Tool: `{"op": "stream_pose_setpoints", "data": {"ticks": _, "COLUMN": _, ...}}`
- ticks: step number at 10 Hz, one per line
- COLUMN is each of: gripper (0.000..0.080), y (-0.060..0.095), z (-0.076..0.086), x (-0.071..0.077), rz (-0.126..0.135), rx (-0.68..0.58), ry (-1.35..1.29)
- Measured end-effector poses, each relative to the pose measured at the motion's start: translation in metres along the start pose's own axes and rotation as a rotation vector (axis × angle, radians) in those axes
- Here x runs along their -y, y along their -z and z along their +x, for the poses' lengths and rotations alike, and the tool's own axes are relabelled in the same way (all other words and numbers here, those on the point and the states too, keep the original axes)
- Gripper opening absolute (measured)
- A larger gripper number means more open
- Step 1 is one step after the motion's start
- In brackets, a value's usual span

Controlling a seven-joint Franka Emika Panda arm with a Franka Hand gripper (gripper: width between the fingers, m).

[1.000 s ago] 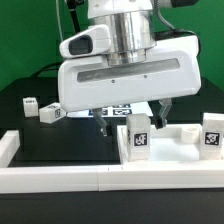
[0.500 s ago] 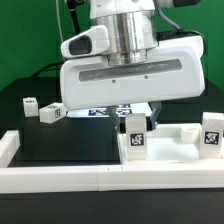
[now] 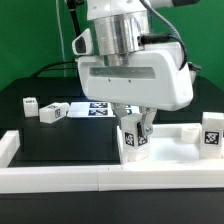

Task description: Assemble square table

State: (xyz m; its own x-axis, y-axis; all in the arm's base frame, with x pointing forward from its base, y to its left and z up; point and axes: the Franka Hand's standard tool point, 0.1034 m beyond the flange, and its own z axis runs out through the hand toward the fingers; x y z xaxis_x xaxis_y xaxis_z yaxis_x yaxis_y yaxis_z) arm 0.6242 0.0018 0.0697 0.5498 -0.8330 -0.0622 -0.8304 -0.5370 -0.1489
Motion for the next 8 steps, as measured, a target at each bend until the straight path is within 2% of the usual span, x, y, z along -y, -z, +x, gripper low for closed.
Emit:
{"op": "stream_pose_setpoints", "data": {"ticks": 4, "gripper": 0.0291, "y": -0.0005, "z": -0.0011, "x": 0.0001, "rz": 0.014, "rx": 0.018, "ry": -0.282}}
{"op": "stream_pose_setpoints", "data": {"ticks": 6, "gripper": 0.0291, "y": -0.0013, "z": -0.0020, "x": 0.0004, "rz": 0.037, "rx": 0.049, "ry": -0.600}}
{"op": "stream_pose_setpoints", "data": {"ticks": 8, "gripper": 0.0291, "y": -0.0017, "z": -0.0026, "x": 0.0007, "rz": 0.048, "rx": 0.061, "ry": -0.652}}
